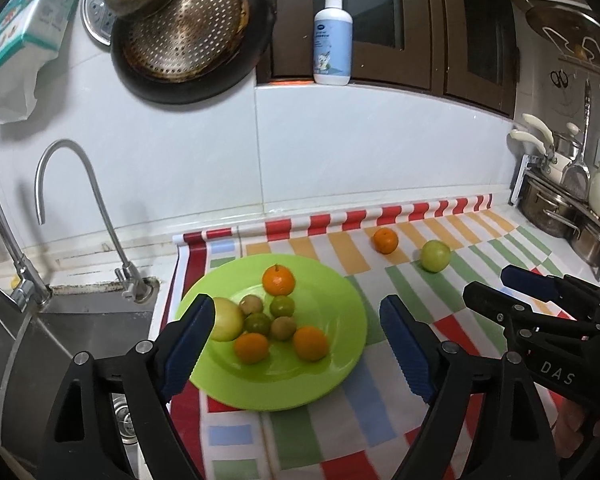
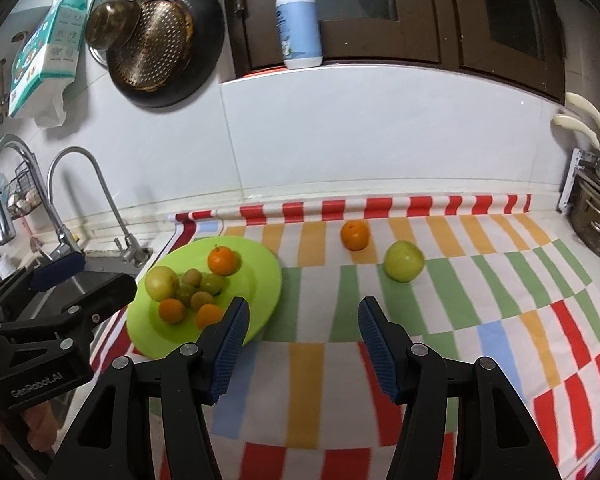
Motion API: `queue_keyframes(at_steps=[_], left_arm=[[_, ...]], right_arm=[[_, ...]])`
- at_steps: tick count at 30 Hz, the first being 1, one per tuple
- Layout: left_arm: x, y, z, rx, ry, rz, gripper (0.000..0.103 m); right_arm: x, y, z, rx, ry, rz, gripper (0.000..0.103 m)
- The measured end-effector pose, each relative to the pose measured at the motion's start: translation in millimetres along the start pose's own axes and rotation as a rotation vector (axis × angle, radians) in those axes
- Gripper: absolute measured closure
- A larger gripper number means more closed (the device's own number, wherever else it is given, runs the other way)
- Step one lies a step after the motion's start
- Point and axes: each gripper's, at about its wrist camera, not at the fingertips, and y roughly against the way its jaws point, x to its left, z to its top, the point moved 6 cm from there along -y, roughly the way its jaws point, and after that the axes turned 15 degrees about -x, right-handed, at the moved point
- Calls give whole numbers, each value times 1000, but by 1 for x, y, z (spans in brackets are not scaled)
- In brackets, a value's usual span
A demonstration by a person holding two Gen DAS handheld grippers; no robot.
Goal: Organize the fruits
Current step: 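Move both open tools toward the last orange and green fruit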
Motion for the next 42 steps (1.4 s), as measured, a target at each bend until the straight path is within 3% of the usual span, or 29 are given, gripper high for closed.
queue_keyframes(at_steps=[21, 42], left_arm=[[-63, -43, 14, -1, 10, 35, 16], [-83, -139, -9, 122, 5, 54, 16]], right_arm=[[-71, -25, 19, -12, 44, 15, 45], [-116, -120, -2, 116, -14, 49, 45]])
